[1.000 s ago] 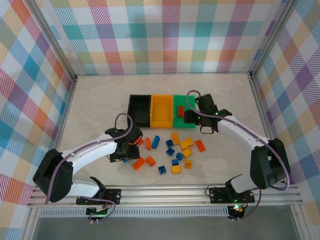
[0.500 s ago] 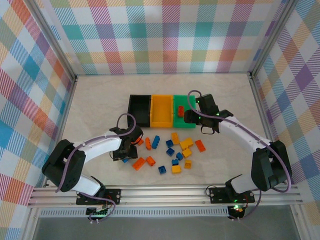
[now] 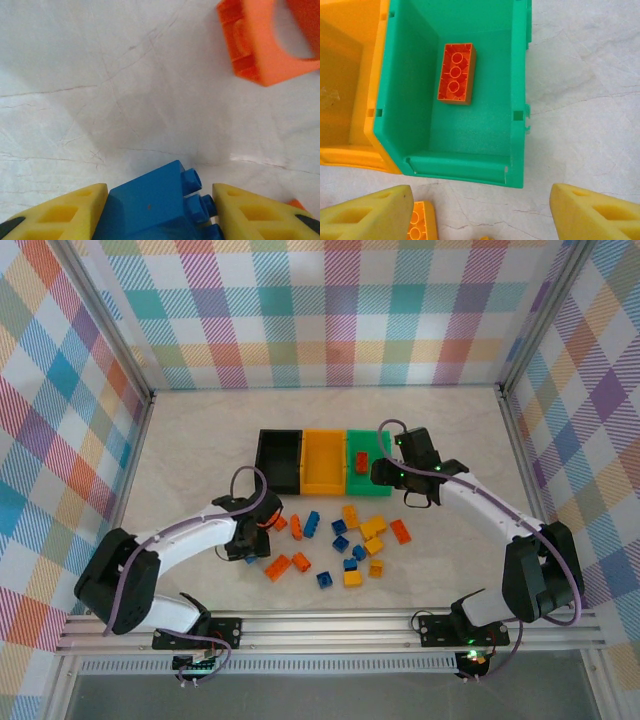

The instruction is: Sort the legos into containers by color

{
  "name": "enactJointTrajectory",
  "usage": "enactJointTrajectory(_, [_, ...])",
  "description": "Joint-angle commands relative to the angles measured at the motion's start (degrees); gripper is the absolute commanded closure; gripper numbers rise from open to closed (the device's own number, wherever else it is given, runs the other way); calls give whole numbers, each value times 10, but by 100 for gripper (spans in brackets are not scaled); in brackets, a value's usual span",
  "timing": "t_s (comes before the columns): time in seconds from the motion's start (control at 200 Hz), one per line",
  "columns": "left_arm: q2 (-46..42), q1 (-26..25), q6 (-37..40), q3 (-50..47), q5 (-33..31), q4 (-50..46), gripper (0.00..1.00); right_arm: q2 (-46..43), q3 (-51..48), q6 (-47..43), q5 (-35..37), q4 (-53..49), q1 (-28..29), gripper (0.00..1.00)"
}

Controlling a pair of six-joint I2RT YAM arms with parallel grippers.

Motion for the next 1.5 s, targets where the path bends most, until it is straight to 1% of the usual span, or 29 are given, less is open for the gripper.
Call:
enactJointTrajectory(0.0, [-27,-16,14,77,-10,-17,64,-21,-8,11,6,17,-7,27])
enactJointTrajectory(0.06, [-13,-23,14,121,-8,4,64,-25,-12,16,6,19,-9,27])
enactJointTrajectory(0.135, [27,-29,16,181,-5,33,64,-27,-17,22,1,23,-11,27])
enactJointTrajectory(0.245, [123,-38,36,293,-10,59,65,-23,-17,25,0,16,-11,27])
enactJointTrajectory(0.375, [244,-38,65,443,-24,44,66,-26,-21,24,4,11,-13,27])
enactJointTrajectory(0.485, [338,-38,88,560,-51,6,66,-29,-26,25,3,11,-14,27])
enactJointTrajectory(0.595, [413,-34,94,641,-65,-28,68,-32,-29,25,2,11,-16,27])
enactJointTrajectory(0.705, [462,-35,92,702,-63,-46,68,-37,-30,24,2,11,-18,27])
enactJointTrajectory(0.79, [488,-36,88,737,-64,-57,63,-42,-31,24,0,11,-20,27])
enactJointTrajectory(0.83, [498,-37,89,752,-66,-65,58,-44,-32,24,0,11,-21,27])
enactJointTrajectory(0.86, [505,-37,90,762,-64,-70,52,-46,-32,24,-1,11,-21,26])
enactJointTrajectory(0.995, [507,-43,90,780,-66,-77,30,-53,-33,24,-4,10,-23,24])
enactJointTrajectory(1.16, [475,-54,92,775,-69,-76,17,-60,-34,23,-6,8,-25,23])
enactJointTrajectory(1.225, [450,-61,92,758,-64,-70,14,-63,-34,24,-8,6,-25,22])
enactJointTrajectory(1.3, [407,-71,93,710,-55,-51,12,-67,-36,25,-12,3,-25,22])
enactJointTrajectory(1.365, [361,-80,92,658,-40,-32,7,-72,-40,23,-19,0,-25,22])
enactJointTrajectory(1.445, [297,-96,92,578,-34,-9,1,-78,-47,23,-25,-2,-25,22])
enactJointTrajectory(1.495, [261,-108,92,528,-29,1,0,-80,-51,23,-34,-5,-25,22])
